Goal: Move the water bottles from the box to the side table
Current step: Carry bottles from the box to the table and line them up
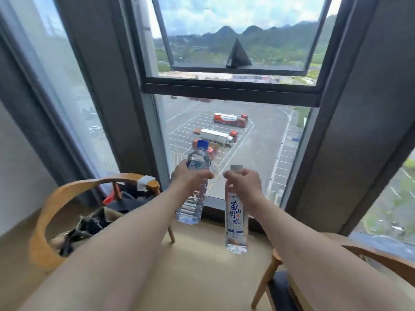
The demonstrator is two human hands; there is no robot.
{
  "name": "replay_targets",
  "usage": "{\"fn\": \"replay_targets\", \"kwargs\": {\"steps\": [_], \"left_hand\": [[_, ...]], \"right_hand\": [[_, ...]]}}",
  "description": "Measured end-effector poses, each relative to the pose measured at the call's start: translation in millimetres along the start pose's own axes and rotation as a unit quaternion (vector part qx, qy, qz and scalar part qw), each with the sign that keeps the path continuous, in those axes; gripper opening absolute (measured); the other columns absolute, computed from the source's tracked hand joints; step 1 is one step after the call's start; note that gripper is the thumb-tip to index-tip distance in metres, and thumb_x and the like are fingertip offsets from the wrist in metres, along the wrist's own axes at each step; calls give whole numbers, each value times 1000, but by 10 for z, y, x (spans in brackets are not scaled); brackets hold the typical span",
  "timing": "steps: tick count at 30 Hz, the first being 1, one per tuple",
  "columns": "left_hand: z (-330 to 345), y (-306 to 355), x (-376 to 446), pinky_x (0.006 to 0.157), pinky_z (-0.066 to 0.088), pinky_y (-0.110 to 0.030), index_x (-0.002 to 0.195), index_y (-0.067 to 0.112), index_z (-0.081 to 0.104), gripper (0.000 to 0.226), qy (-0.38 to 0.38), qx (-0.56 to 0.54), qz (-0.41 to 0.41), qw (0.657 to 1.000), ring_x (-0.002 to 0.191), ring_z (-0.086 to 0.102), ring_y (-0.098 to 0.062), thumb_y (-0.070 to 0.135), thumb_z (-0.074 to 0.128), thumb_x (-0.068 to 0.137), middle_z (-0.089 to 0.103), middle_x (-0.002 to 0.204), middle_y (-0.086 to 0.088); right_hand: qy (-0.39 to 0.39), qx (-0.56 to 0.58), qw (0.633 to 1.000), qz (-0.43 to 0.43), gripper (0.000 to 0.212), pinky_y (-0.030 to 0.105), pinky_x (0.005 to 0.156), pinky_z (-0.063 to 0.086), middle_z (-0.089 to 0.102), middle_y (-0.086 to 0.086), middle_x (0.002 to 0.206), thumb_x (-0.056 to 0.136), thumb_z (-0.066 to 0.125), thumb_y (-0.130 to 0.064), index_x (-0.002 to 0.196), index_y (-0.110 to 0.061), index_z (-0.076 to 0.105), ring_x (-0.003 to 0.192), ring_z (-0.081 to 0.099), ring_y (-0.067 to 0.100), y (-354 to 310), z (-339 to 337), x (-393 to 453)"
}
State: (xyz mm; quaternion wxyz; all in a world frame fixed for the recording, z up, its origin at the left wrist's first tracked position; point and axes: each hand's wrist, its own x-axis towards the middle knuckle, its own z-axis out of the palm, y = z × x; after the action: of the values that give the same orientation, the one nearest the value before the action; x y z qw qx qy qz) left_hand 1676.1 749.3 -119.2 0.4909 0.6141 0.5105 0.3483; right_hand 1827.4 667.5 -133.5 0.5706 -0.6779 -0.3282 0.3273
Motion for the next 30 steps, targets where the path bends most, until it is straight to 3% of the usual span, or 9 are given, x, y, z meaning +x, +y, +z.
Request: {"fn": "replay_targets", "kwargs": {"steps": [5, 8, 11, 13, 21, 27, 30], "left_hand": [[-1231, -327, -279, 83, 61, -56, 106, 23, 64, 49, 114, -29, -38, 992, 92, 72, -32, 23, 89, 63, 73, 101, -10], [-2025, -545, -562, 81, 61, -49, 103, 31, 63, 52, 196, -34, -41, 979, 90, 71, -24, 32, 87, 57, 73, 99, -2], [-2872, -771, -945, 74, 55, -36, 105, 33, 64, 55, 276, -15, -48, 960, 86, 68, -17, 42, 84, 54, 71, 95, 6], [-3460, -943, -1225, 80, 56, -38, 107, 31, 68, 58, 320, -7, -60, 945, 88, 69, -18, 44, 83, 52, 73, 96, 5], [-5634, -1616, -2441, 80, 60, -41, 94, 30, 68, 47, 461, 8, -102, 881, 79, 72, -18, 44, 84, 53, 75, 86, 6], [-6798, -2033, -3348, 77, 60, -40, 100, 33, 66, 58, 544, -18, -145, 827, 81, 73, -19, 47, 85, 47, 76, 89, 7], [-7253, -2223, -3718, 70, 57, -33, 94, 33, 66, 54, 590, -23, -164, 790, 79, 73, -16, 44, 86, 45, 74, 79, 14]], "right_hand": [[-138, -2, 990, -39, 20, 46, 71, 62, 71, 16, 82, 85, 76, -22, 90, -4, 67, 75, 72, 33, -266, 1209, -349], [-210, 1, 976, -63, 22, 50, 71, 61, 72, 13, 77, 77, 76, -25, 84, -5, 67, 74, 73, 35, -425, 2005, -730], [-284, -10, 955, -87, 21, 44, 66, 61, 71, 8, 69, 76, 73, -28, 78, -8, 67, 69, 73, 29, -528, 2809, -1209], [-322, -11, 942, -94, 19, 45, 69, 63, 71, 9, 70, 77, 72, -27, 75, -9, 66, 71, 75, 29, -576, 3352, -1574], [-457, 10, 883, -101, 17, 36, 61, 58, 65, -2, 56, 76, 70, -24, 64, -14, 62, 55, 66, 15, -782, 5414, -3110], [-561, 17, 823, -88, 17, 48, 71, 61, 70, 6, 62, 75, 74, -24, 68, -11, 66, 58, 68, 24, -865, 6710, -4272], [-616, 22, 783, -81, 17, 52, 69, 60, 67, 9, 61, 74, 73, -23, 66, -10, 64, 57, 66, 29, -882, 7260, -4806]]}}
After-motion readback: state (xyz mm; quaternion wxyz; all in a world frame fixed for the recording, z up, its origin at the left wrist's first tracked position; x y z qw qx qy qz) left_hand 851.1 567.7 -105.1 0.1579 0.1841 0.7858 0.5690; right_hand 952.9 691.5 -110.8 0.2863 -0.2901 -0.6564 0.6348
